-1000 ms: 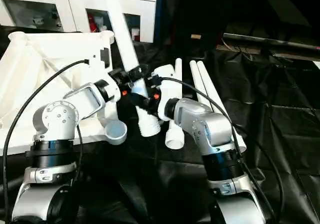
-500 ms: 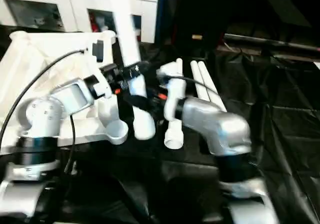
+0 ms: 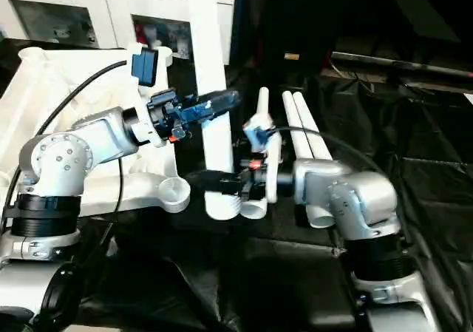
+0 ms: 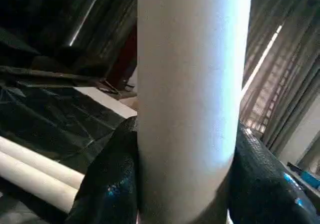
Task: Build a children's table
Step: Pick table leg
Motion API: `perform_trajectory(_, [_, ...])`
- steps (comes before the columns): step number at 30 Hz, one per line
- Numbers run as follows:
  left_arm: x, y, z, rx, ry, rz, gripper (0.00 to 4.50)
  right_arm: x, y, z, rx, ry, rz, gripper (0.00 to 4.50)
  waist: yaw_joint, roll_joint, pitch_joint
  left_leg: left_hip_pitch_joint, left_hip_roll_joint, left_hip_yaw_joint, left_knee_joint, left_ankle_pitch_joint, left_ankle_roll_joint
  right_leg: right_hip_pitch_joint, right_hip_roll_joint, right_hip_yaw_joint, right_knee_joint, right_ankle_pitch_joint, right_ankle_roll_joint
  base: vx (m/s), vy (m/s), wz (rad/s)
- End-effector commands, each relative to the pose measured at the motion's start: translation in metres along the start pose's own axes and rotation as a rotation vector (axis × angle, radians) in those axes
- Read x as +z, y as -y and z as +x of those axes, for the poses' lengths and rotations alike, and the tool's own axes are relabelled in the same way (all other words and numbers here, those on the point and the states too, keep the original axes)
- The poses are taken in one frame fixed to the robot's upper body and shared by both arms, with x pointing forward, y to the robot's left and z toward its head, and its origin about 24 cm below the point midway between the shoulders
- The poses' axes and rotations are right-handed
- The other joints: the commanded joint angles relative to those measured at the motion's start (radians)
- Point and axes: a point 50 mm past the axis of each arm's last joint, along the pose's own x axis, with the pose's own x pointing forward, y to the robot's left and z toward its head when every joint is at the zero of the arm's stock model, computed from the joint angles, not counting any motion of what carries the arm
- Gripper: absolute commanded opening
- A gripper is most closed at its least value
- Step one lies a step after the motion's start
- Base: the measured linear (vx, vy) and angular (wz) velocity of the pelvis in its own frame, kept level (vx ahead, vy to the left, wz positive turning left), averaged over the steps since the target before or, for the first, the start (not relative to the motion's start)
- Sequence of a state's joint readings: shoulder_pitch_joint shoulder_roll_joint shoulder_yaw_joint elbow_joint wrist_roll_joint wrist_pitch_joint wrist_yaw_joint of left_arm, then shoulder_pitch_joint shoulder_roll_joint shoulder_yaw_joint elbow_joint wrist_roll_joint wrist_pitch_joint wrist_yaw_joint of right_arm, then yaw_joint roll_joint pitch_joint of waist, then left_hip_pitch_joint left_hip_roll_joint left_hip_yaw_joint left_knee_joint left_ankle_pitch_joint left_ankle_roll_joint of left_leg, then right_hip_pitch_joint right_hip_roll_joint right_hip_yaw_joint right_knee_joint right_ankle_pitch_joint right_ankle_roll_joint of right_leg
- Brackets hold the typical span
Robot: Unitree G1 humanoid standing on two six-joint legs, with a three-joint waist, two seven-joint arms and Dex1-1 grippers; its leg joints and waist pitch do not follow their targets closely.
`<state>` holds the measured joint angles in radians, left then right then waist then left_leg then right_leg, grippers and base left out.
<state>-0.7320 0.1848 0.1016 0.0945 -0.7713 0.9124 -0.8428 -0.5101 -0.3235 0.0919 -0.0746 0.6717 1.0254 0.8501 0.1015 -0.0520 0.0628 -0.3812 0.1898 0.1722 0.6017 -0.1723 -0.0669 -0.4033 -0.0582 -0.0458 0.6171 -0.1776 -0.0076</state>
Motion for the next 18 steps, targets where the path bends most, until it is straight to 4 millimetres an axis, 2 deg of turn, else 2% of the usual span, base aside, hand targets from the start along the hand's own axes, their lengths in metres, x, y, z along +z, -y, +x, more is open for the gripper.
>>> perform_trajectory(1, [0.011,0.014,0.013,-0.116,0.017,0.035,1.87,-0.002,0.008,-0.005,-0.073,-0.006,0.026,2.21,0.002,0.012,-0.074,0.021,0.033,-0.008,-0.069,-0.153,-0.039,0.054,-0.071,0.04,-0.068,-0.189,-0.173,0.0,0.0,0.0])
perform_trajectory(2, [0.01,0.013,0.013,-0.112,0.018,0.034,1.87,-0.002,0.009,-0.005,-0.082,-0.004,0.026,2.21,0.001,0.016,-0.075,0.021,0.034,-0.009,-0.069,-0.154,-0.044,0.054,-0.071,0.039,-0.068,-0.181,-0.172,0.0,0.0,0.0])
perform_trajectory(3, [0.009,0.012,0.013,-0.099,0.02,0.029,2.42,-0.002,0.01,-0.004,-0.097,0.001,0.024,2.11,0.0,0.015,-0.075,0.021,0.033,-0.009,-0.069,-0.155,-0.044,0.054,-0.071,0.039,-0.068,-0.178,-0.174,0.0,0.0,0.0])
perform_trajectory(7, [0.006,0.005,0.013,-0.019,0.024,0.003,2.64,0.0,0.013,-0.003,-0.144,0.025,0.014,2.03,0.001,0.017,-0.078,0.02,0.033,-0.008,-0.067,-0.142,-0.046,0.056,-0.071,0.039,-0.064,-0.141,-0.188,0.0,0.0,0.0])
perform_trajectory(8, [0.005,0.003,0.013,0.025,0.018,0.022,2.93,0.001,0.015,-0.002,-0.168,0.031,0.007,2.0,0.001,0.018,-0.078,0.02,0.032,-0.009,-0.068,-0.14,-0.046,0.057,-0.07,0.039,-0.063,-0.135,-0.187,0.0,0.0,0.0])
perform_trajectory(9, [0.002,-0.001,0.014,0.103,-0.001,0.05,3.0,0.002,0.016,-0.002,-0.189,0.033,-0.002,1.99,0.0,0.017,-0.077,0.02,0.035,-0.01,-0.069,-0.141,-0.048,0.056,-0.071,0.04,-0.065,-0.13,-0.183,0.0,0.0,0.0])
perform_trajectory(10, [0.002,-0.002,0.014,0.108,-0.003,0.052,3.0,0.002,0.016,-0.002,-0.191,0.033,-0.003,1.99,0.0,0.016,-0.077,0.021,0.033,-0.009,-0.068,-0.146,-0.048,0.056,-0.07,0.04,-0.066,-0.136,-0.18,0.0,0.0,0.0])
perform_trajectory(11, [-0.005,-0.01,0.015,0.24,-0.049,0.096,3.0,0.003,0.018,0.0,-0.227,0.037,-0.018,1.99,0.0,0.018,-0.079,0.02,0.035,-0.01,-0.068,-0.141,-0.051,0.057,-0.071,0.041,-0.064,-0.133,-0.175,0.0,0.0,0.0])
perform_trajectory(12, [-0.005,-0.01,0.015,0.24,-0.049,0.096,2.98,0.003,0.018,0.0,-0.227,0.037,-0.018,1.98,-0.001,0.017,-0.077,0.02,0.035,-0.01,-0.069,-0.143,-0.053,0.056,-0.071,0.041,-0.066,-0.139,-0.171,0.0,0.0,0.0])
perform_trajectory(13, [-0.013,-0.014,0.018,0.333,-0.083,0.113,2.98,0.004,0.018,0.002,-0.248,0.042,-0.042,1.98,-0.001,0.019,-0.078,0.02,0.035,-0.01,-0.069,-0.147,-0.055,0.058,-0.071,0.041,-0.066,-0.146,-0.167,0.0,0.0,0.0])
perform_trajectory(15, [-0.018,-0.015,0.021,0.404,-0.08,0.102,2.98,0.006,0.019,0.005,-0.265,0.048,-0.05,1.98,-0.004,0.017,-0.078,0.018,0.034,-0.009,-0.067,-0.143,-0.053,0.06,-0.07,0.041,-0.064,-0.131,-0.162,0.0,0.0,0.0])
perform_trajectory(17, [-0.019,-0.017,0.022,0.468,-0.064,0.107,2.68,0.007,0.02,0.007,-0.28,0.053,-0.053,1.97,-0.006,0.015,-0.078,0.016,0.033,-0.01,-0.066,-0.134,-0.046,0.061,-0.071,0.04,-0.066,-0.124,-0.171,0.0,0.0,0.0])
perform_trajectory(18, [-0.019,-0.019,0.023,0.512,-0.053,0.11,2.68,0.008,0.02,0.008,-0.291,0.057,-0.053,1.97,-0.008,0.012,-0.079,0.016,0.032,-0.009,-0.065,-0.13,-0.041,0.062,-0.07,0.041,-0.067,-0.123,-0.172,0.0,0.0,0.0])
